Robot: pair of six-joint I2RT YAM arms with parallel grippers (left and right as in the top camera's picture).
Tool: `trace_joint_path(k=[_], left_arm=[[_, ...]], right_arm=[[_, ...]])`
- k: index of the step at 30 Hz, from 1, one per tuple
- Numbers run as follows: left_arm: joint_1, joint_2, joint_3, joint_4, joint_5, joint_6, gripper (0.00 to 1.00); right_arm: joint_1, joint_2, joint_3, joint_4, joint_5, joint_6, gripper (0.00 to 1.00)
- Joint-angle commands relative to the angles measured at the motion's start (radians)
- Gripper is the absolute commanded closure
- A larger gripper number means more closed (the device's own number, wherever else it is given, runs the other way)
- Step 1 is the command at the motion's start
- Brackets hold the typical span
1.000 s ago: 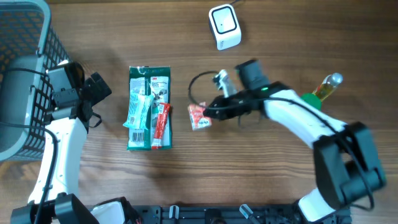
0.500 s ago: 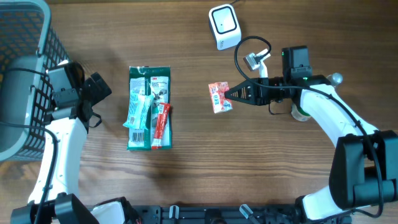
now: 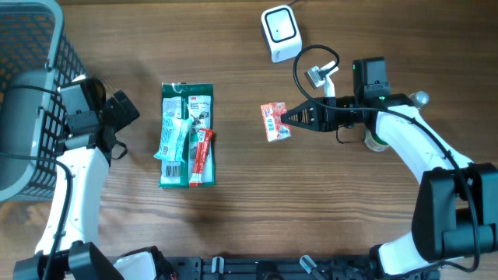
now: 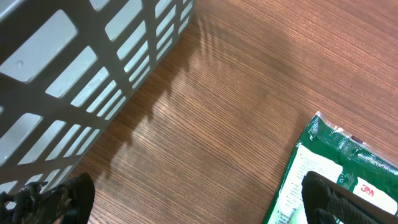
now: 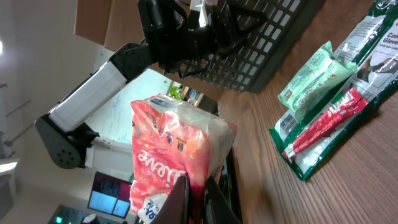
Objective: Scan the item barcode
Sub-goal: 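Lift the orange carton up to the white scanner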
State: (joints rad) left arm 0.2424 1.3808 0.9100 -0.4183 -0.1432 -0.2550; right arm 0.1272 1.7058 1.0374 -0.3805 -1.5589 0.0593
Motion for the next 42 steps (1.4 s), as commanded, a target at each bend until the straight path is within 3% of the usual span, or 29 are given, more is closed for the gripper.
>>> trace_joint_path(k=[1, 4, 7, 12, 14, 17, 26, 30, 34, 42], left_arm=[[0.003, -0.012, 0.01, 0.002, 0.005, 0.012, 0.0], [0.003, -0.012, 0.01, 0.002, 0.005, 0.013, 0.0], [0.003, -0.012, 0.01, 0.002, 0.005, 0.013, 0.0], [0.003, -0.012, 0.01, 0.002, 0.005, 0.013, 0.0], [0.003, -0.012, 0.01, 0.002, 0.005, 0.012, 0.0], [0.003, -0.012, 0.01, 0.002, 0.005, 0.012, 0.0], [0.003, -0.012, 0.01, 0.002, 0.005, 0.013, 0.0], [0.003, -0.012, 0.01, 0.002, 0.005, 0.012, 0.0], [0.003, -0.012, 0.01, 0.002, 0.005, 0.013, 0.0], [0.003, -0.012, 0.01, 0.002, 0.005, 0.012, 0.0]], right_arm=[[-0.002, -0.01, -0.008, -0.039, 0.222, 0.014, 0.96], [0.005, -0.01, -0.019, -0.146, 0.758, 0.02, 0.96], [0.018, -0.01, 0.022, -0.186, 0.945, 0.043, 0.96], [0.088, -0.01, 0.61, -0.589, 1.257, 0.045, 0.96], [0.141, -0.01, 0.758, -0.611, 1.38, 0.042, 0.96], [0.238, 0.006, 0.813, -0.465, 1.715, -0.067, 0.96], [0.333, 0.365, 0.803, -0.139, 2.078, -0.486, 0.96], [0.374, 0.526, 0.803, 0.054, 2.319, -0.777, 0.96], [0.417, 0.599, 0.803, 0.268, 2.389, -1.069, 0.96], [0.392, 0.681, 0.803, 0.354, 2.365, -1.072, 0.96]])
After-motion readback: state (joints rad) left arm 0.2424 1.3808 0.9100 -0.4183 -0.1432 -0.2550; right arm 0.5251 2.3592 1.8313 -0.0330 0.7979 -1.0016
